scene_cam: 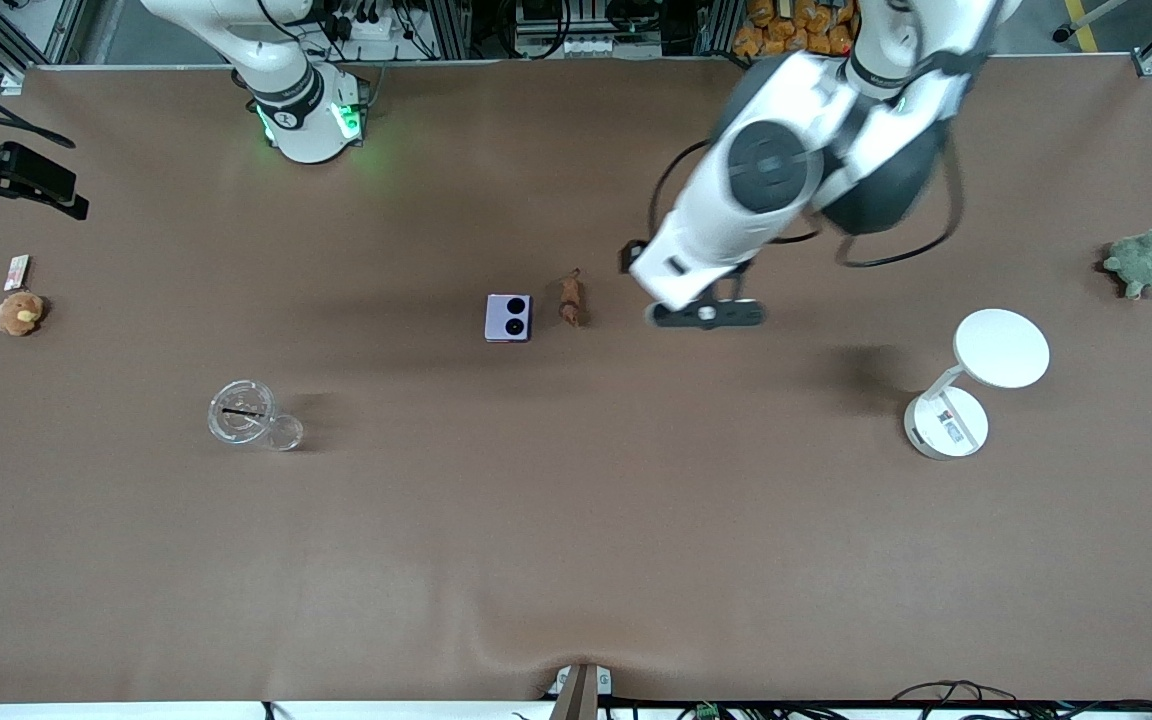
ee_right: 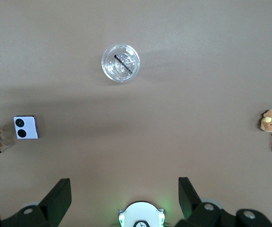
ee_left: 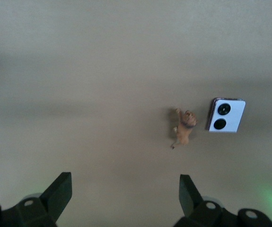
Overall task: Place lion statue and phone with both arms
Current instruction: 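Reach the left gripper over the brown lion figurine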
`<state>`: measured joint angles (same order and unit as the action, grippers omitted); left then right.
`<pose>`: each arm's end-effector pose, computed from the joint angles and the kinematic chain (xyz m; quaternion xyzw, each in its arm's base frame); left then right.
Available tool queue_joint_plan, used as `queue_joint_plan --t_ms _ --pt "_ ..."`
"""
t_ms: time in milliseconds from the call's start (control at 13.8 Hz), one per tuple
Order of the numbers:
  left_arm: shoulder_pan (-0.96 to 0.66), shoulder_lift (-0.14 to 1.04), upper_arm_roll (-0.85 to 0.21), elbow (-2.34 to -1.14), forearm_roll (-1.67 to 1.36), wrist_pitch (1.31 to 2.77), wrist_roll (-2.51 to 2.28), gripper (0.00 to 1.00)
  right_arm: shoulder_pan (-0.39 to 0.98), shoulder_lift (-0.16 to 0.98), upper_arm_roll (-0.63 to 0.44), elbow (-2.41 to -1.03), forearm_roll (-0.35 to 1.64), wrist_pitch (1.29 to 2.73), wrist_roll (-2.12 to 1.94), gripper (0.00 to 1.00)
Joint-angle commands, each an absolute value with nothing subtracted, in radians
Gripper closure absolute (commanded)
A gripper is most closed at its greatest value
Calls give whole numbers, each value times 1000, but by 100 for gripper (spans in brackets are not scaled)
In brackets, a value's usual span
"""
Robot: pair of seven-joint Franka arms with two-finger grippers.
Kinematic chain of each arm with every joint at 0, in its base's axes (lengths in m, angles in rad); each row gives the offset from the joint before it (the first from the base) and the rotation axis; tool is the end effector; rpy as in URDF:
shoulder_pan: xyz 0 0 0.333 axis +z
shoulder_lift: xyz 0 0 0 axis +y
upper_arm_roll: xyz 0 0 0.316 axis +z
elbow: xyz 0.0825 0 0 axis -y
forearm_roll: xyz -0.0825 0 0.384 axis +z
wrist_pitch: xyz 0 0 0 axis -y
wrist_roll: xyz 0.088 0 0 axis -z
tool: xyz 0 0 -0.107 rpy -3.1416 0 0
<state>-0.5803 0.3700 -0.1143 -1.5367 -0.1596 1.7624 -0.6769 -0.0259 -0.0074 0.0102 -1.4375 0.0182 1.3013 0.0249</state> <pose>0.4984 -0.4216 0.4335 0.9926 0.0143 -0.1167 0.0308 0.5223 -0.0059 0.6677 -0.9977 0.0184 0.0644 0.0086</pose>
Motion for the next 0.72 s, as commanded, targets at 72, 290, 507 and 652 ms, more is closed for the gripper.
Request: queue_joint_plan --t_ms 72,290,507,652 --pt "-721 517 -107 -1520 -26 1914 -878 0 -23 -15 11 -1445 14 1295 20 0" --pt "-779 612 -107 -1513 34 2029 -989 0 -23 -15 11 -1445 14 1296 21 0" --pt "-813 681 -106 -1513 37 2074 -1006 0 -23 -15 11 -1445 14 1296 21 0" --pt "-834 715 -100 -1513 37 2100 -1023 0 -23 -15 11 -1445 14 1296 21 0"
